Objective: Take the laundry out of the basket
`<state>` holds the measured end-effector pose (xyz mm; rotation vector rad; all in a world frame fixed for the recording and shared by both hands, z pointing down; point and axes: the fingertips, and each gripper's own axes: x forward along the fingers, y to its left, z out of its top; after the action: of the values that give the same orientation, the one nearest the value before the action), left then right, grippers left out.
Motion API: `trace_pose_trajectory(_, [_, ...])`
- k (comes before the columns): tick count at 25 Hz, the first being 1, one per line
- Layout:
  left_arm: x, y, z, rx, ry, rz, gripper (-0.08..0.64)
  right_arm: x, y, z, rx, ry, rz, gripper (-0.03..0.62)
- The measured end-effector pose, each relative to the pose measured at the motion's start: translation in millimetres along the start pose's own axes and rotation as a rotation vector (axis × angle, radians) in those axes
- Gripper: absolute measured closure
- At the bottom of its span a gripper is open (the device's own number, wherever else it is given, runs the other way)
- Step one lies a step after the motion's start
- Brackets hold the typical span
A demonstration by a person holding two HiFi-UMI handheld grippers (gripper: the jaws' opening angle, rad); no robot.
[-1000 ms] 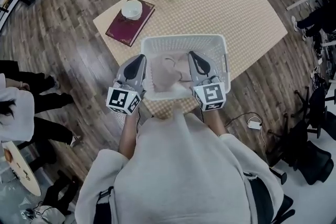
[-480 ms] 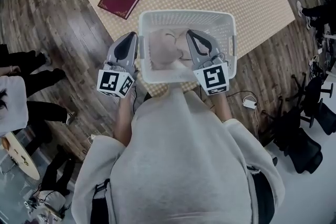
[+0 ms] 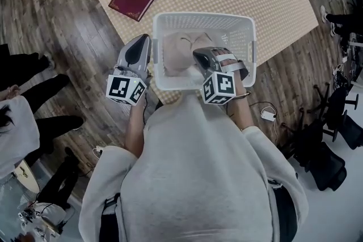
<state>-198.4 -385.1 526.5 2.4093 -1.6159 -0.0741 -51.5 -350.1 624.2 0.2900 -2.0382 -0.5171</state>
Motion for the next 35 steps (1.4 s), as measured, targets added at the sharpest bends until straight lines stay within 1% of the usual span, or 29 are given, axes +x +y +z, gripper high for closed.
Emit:
trace_pose_trajectory(2, [0, 0, 1, -0.006, -0.007, 0.007, 0.551, 5, 5, -7, 0.037, 0.031, 0.078, 0.591])
trace_pose_trajectory(3, [0, 0, 2, -0.009, -0.01, 0.009, 0.55, 8, 10, -12, 0.054, 0.052, 0.132, 0.576])
trace_pose_trajectory(4, [0, -1, 2, -0.009, -0.013, 0.011, 0.55, 13, 16, -17, 0.07, 0.08, 0.196, 0.405])
trace_pose_trajectory(5, [0, -1, 3, -0.009, -0.015, 0.013, 0.549, 18, 24, -22, 0.081, 0.114, 0.259, 0.298])
trace_pose_trajectory(6, [-1, 0, 4, -0.01, -0.017, 0.016, 0.551, 24, 31, -28, 0.08, 0.146, 0.308, 0.233])
trace_pose_trajectory(7, [-2, 1, 4, -0.01, -0.018, 0.02, 0.551, 30, 37, -32, 0.071, 0.168, 0.341, 0.144])
trace_pose_trajectory(8, [-3, 2, 4, -0.011, -0.019, 0.024, 0.55, 36, 41, -34, 0.062, 0.18, 0.362, 0.12])
trace_pose_trajectory(10, [-4, 7, 4, -0.012, -0.022, 0.034, 0.551, 50, 47, -37, 0.056, 0.188, 0.392, 0.041])
trace_pose_trajectory(14, [-8, 18, 5, -0.012, -0.024, 0.061, 0.551, 86, 61, -48, 0.034, 0.227, 0.469, -0.005])
trace_pose_trajectory(17, [-11, 23, 4, -0.013, -0.022, 0.074, 0.549, 121, 78, -74, -0.038, 0.317, 0.5, -0.005])
trace_pose_trajectory(19, [-13, 26, 4, -0.014, -0.018, 0.081, 0.551, 138, 92, -89, -0.05, 0.357, 0.539, -0.006])
trace_pose_trajectory(22, [-16, 30, 4, -0.021, -0.018, 0.093, 0.55, 142, 94, -92, -0.027, 0.355, 0.586, 0.0])
trace_pose_trajectory(25, [-16, 31, 3, -0.026, -0.019, 0.093, 0.55, 142, 93, -89, -0.023, 0.345, 0.585, 0.0])
trace_pose_trajectory(28, [-12, 27, 3, -0.026, -0.021, 0.077, 0.55, 141, 94, -90, -0.027, 0.361, 0.586, 0.002])
trace_pose_trajectory(29, [-12, 26, 4, -0.025, -0.022, 0.074, 0.551, 139, 94, -88, -0.031, 0.364, 0.593, 0.032])
trace_pose_trajectory(30, [-12, 25, 4, -0.023, -0.023, 0.072, 0.551, 136, 96, -86, -0.033, 0.365, 0.602, 0.114])
trace_pose_trajectory(32, [-13, 24, 5, -0.019, -0.024, 0.067, 0.551, 130, 100, -80, -0.03, 0.366, 0.607, 0.338])
trace_pose_trajectory(34, [-13, 22, 6, -0.017, -0.026, 0.062, 0.55, 129, 101, -79, -0.02, 0.364, 0.6, 0.36])
trace_pose_trajectory(35, [-14, 20, 7, -0.015, -0.028, 0.062, 0.551, 129, 101, -79, -0.015, 0.361, 0.595, 0.36])
